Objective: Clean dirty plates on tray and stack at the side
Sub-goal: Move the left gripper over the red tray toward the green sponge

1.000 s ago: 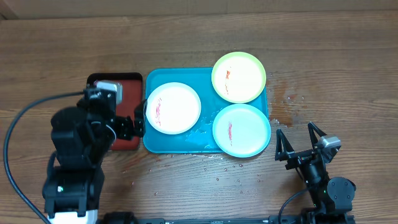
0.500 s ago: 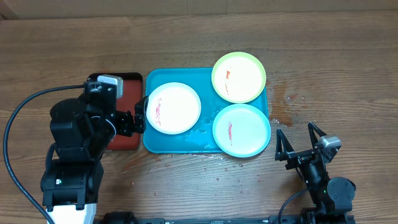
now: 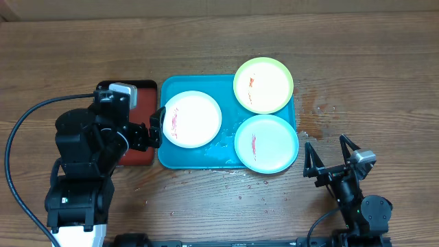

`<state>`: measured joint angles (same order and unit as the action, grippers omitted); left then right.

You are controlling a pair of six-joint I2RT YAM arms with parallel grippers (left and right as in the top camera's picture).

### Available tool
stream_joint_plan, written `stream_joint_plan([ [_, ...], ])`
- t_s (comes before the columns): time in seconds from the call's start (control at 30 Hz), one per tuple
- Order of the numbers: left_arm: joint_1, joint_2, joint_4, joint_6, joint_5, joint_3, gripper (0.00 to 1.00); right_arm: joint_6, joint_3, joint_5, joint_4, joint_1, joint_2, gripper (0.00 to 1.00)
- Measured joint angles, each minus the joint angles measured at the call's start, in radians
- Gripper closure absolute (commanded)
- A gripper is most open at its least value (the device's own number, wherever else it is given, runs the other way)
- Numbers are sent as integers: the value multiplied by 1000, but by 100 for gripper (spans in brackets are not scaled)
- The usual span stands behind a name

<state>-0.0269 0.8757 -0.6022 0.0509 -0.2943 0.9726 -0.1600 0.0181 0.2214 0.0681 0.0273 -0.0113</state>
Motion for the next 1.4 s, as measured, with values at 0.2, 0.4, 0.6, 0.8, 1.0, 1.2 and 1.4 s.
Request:
stream_joint_plan([
  [0.2,0,21,1,-9,-2,0,0,0,0,0,0,0,0,0],
  [0.4,0,95,-48,-27,-2,34,0,0,0,0,0,0,0,0],
  [0.6,0,178,-158,-28,9,154,0,0,0,0,0,0,0,0],
  [0.8,0,244,-260,-30,48,279,0,0,0,0,0,0,0,0],
  [1.0,0,254,-274,-30,70,324,0,0,0,0,0,0,0,0],
  [1.2,0,254,-286,-30,70,325,0,0,0,0,0,0,0,0],
  [1.4,0,262,-270,-30,71,326,0,0,0,0,0,0,0,0],
])
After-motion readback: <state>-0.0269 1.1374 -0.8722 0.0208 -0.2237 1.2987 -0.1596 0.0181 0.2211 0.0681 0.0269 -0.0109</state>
